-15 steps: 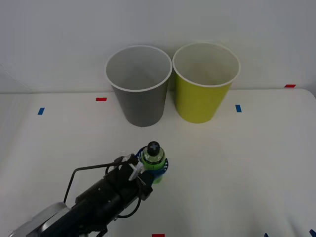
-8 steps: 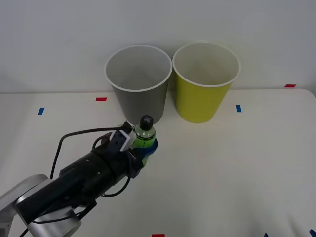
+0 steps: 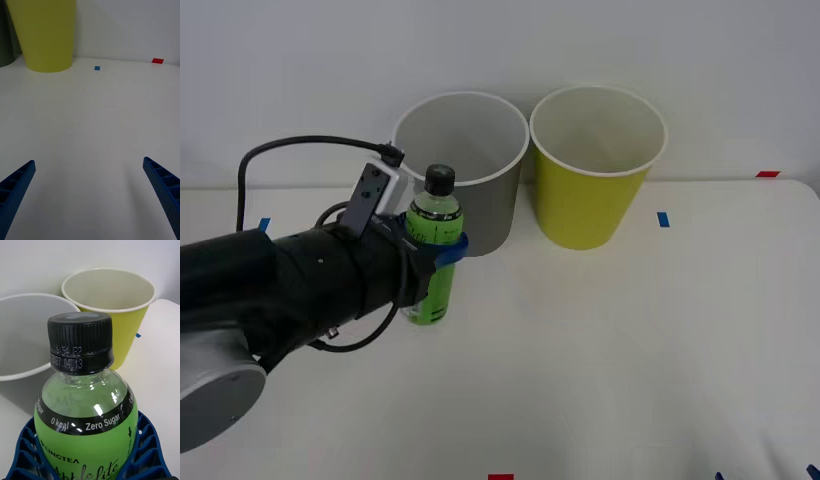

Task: Put cans in the gray bin and PET bottles in the light green bin.

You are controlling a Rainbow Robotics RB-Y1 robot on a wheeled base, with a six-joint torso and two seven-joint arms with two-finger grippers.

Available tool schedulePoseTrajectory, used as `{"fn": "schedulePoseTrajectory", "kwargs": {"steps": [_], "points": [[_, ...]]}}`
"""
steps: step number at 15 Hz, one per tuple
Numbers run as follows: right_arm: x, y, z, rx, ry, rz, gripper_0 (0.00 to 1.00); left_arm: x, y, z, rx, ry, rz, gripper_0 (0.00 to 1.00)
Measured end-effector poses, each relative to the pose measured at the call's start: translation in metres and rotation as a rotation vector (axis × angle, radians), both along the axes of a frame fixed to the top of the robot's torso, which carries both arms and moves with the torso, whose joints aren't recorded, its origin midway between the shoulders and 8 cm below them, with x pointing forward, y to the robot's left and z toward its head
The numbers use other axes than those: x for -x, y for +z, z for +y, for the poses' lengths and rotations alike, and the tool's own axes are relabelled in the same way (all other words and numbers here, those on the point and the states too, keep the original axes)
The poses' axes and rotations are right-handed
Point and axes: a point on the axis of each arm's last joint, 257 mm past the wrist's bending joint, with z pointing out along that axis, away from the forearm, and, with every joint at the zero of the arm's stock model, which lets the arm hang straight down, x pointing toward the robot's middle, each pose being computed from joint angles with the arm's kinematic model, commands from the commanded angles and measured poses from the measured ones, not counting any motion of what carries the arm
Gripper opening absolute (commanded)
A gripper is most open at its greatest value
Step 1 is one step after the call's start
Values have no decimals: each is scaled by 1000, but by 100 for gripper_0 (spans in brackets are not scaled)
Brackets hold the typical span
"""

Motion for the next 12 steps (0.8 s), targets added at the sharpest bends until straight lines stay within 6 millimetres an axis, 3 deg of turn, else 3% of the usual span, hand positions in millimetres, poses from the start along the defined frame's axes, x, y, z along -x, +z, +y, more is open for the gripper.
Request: {"fn": "schedulePoseTrajectory", "kwargs": {"steps": [3, 7, 12], "points": [[0, 0, 0, 0, 0, 0, 100, -10, 37, 10, -56, 8, -3, 0], [0, 0, 0, 0, 0, 0, 100, -29, 100, 24, -46, 59, -47, 0], [0, 0, 0, 0, 0, 0, 100, -51, 150, 22, -11, 47, -95, 0]]}}
